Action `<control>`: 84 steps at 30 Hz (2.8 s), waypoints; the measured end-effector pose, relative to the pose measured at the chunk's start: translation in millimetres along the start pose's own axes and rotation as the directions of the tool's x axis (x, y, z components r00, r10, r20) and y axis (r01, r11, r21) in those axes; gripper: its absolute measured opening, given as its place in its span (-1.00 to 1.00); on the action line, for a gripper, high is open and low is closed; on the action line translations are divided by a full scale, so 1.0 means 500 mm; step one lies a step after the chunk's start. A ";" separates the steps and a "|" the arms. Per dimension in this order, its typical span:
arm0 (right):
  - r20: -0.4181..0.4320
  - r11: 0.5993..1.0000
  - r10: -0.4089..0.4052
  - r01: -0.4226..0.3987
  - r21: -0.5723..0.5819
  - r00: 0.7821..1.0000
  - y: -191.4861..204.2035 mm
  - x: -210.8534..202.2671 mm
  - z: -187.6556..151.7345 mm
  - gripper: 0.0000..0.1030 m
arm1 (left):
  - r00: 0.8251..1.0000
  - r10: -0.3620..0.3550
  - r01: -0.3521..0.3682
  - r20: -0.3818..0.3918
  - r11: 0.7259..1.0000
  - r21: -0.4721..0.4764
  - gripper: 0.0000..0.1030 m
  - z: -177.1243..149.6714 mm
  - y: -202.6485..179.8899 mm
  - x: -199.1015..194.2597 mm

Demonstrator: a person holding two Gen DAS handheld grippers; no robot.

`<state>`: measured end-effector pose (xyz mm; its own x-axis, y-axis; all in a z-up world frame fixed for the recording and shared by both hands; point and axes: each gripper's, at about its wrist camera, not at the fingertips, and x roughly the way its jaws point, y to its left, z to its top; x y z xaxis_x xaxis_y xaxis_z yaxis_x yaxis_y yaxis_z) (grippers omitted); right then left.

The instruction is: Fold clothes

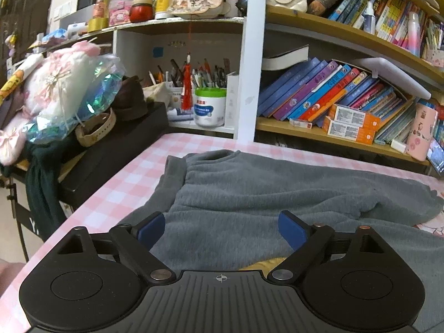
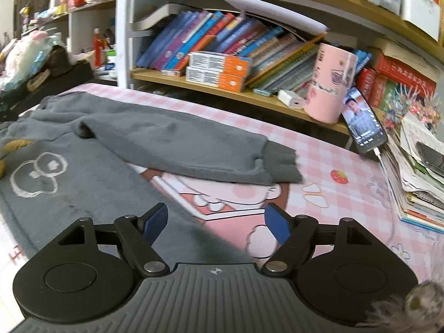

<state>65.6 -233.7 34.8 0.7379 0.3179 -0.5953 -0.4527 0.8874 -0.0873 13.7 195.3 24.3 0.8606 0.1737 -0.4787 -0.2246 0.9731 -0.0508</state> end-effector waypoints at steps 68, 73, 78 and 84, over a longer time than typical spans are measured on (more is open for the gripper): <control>-0.188 0.986 0.166 -0.159 0.050 0.968 -0.221 0.440 0.211 0.32 | 0.913 -0.213 0.328 -0.348 0.891 0.315 0.78 0.187 -0.010 0.486; -0.166 0.984 0.176 -0.170 0.050 0.970 -0.215 0.429 0.203 0.02 | 0.898 -0.248 0.347 -0.363 0.908 0.236 0.75 0.181 0.007 0.483; -0.153 0.976 0.214 -0.205 0.070 0.965 -0.197 0.401 0.190 -0.51 | 0.881 -0.279 0.378 -0.383 0.901 0.214 0.51 0.172 0.000 0.459; -0.139 0.977 0.210 -0.206 0.047 0.968 -0.168 0.356 0.164 -0.67 | 0.876 -0.304 0.396 -0.374 0.896 0.201 -0.18 0.167 0.011 0.433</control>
<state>276.2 -224.4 1.7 0.5490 0.4478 -0.7058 -0.5707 0.8177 0.0749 237.2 250.8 -6.4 0.6518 -0.1998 -0.7316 0.2315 0.9710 -0.0589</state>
